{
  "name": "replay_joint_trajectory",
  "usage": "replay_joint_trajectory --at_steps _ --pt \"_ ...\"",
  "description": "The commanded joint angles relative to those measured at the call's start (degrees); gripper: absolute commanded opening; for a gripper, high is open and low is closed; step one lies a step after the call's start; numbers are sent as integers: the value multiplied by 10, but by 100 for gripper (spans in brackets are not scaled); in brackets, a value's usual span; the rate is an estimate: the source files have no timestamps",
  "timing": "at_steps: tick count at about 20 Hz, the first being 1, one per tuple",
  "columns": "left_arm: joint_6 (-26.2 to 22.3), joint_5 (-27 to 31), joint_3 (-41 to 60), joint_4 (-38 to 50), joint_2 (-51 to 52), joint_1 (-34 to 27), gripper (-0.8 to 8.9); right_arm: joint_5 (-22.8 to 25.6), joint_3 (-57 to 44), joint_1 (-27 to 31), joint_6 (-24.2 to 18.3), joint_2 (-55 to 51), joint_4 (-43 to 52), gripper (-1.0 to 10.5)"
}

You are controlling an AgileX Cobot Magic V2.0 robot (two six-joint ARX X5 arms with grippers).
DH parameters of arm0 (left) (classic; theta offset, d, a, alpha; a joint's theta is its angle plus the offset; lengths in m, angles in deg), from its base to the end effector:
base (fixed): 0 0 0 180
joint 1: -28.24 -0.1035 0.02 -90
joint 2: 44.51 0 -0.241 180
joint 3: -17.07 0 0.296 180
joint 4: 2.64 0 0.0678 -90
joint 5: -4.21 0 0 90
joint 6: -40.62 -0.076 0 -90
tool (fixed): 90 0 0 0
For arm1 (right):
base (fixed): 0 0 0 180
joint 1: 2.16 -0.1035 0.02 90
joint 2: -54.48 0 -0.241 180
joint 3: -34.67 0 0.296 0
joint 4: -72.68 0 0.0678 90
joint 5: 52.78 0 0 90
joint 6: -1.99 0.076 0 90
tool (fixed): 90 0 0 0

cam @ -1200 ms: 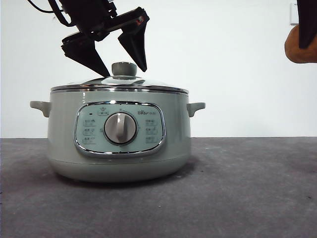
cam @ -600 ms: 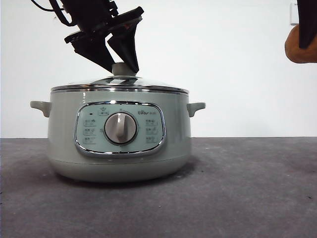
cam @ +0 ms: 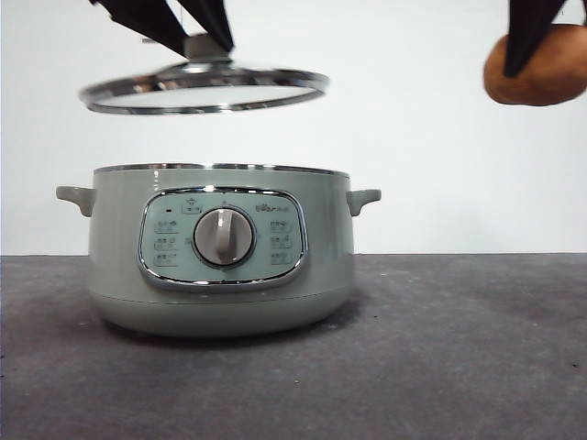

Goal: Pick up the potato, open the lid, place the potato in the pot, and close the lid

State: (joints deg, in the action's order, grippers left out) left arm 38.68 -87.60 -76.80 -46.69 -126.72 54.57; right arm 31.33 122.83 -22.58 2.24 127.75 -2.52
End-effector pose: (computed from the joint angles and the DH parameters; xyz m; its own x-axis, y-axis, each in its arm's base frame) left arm 0.3562 -0.1790 0.3251 0.7424 -0.4027 -0.5354 0.4832 0.8754 0.0117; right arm 0.2857 0.1147 0.2858 0.4259 0.2681 -0.8641 -0.3911 0.9158 0.0913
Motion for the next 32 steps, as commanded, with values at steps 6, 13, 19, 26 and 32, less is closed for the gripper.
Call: replay_joint_trajectory --at_steps 6,13,19,26,32 --pt "-2 3 -5 -25 14 -110 -8 -8 94 -120 63 127 25 -2" --pt "-2 3 -5 -38 14 -215 -8 -26 319 -186 67 352 6 -2" --pt "4 -1 -5 -44 14 -282 -9 -31 444 -213 75 506 6 -3" --pt "4 -1 -4 -45 14 -284 -9 -20 449 -215 75 571 22 -2" --pt "4 -2 -3 -49 14 -284 -9 4 449 -216 73 575 23 -2"
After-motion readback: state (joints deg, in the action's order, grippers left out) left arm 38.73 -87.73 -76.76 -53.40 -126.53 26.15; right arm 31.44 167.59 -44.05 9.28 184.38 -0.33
